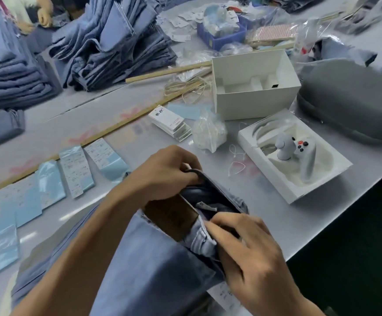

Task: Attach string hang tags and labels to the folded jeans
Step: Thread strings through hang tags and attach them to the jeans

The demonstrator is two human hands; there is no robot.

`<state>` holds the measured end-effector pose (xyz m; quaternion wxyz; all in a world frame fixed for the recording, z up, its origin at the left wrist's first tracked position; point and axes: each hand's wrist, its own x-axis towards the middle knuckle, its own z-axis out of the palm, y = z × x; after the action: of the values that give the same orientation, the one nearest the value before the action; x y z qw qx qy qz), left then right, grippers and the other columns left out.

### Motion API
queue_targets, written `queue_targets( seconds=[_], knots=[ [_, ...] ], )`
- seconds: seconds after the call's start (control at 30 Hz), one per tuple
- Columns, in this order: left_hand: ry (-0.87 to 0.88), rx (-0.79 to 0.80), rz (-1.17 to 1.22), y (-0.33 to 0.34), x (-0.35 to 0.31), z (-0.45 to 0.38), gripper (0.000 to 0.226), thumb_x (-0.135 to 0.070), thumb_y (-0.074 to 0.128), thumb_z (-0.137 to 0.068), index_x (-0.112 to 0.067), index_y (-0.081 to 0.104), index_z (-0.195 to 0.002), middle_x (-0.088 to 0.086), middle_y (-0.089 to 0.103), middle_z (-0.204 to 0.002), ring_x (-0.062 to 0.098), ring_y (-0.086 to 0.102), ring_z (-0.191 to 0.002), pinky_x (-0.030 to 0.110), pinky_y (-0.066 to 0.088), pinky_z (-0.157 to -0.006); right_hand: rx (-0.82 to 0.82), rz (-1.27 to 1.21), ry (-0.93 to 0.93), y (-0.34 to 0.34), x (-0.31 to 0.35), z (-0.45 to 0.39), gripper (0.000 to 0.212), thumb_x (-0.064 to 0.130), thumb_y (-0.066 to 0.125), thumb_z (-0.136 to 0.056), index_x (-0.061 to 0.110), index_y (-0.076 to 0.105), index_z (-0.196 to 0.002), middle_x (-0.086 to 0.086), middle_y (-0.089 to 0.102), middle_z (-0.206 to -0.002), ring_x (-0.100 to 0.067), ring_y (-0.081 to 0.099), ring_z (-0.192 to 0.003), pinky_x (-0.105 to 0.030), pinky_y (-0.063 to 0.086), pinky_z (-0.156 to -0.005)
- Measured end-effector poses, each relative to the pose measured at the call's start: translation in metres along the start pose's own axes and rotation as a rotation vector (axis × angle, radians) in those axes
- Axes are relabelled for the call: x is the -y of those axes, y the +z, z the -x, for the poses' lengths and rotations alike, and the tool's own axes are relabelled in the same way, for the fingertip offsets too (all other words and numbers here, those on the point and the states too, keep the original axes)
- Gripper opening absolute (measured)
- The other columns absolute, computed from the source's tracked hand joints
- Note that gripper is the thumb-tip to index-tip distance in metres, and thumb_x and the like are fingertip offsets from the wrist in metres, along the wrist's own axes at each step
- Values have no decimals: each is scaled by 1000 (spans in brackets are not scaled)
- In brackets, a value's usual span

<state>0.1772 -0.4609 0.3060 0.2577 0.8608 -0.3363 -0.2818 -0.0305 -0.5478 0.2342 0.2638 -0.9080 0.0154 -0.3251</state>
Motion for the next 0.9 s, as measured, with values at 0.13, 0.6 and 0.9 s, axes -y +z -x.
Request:
queue_targets(
  seconds=[0.13,0.6,0.9],
  knots=[
    [-31,76,42,5,7,-12,7,-28,73,-88,-31,75,-82,-11,76,-76,13,72,-77,42,59,-84,-75,-111,236,-5,0,-4,24,22,62,-98,9,75,-114,0,63,-109,-8,64,-95,-16,51,-87],
    [-61,100,-44,9,5,-22,10,-33,72,-87,-30,76,-78,-9,75,-80,14,70,-81,39,59,-80,80,-335,665,14,-24,-38,21,34,80,-82,33,77,-103,14,63,-82,-6,59,-73,-7,41,-63],
    [460,-358,550,-23,19,16,31,-17,67,-96,-26,64,-126,-3,66,-131,19,61,-124,33,51,-98,97,107,648,-5,-48,-26,48,69,43,-93,32,71,-82,15,43,-97,-1,55,-66,-21,37,-54]
  ],
)
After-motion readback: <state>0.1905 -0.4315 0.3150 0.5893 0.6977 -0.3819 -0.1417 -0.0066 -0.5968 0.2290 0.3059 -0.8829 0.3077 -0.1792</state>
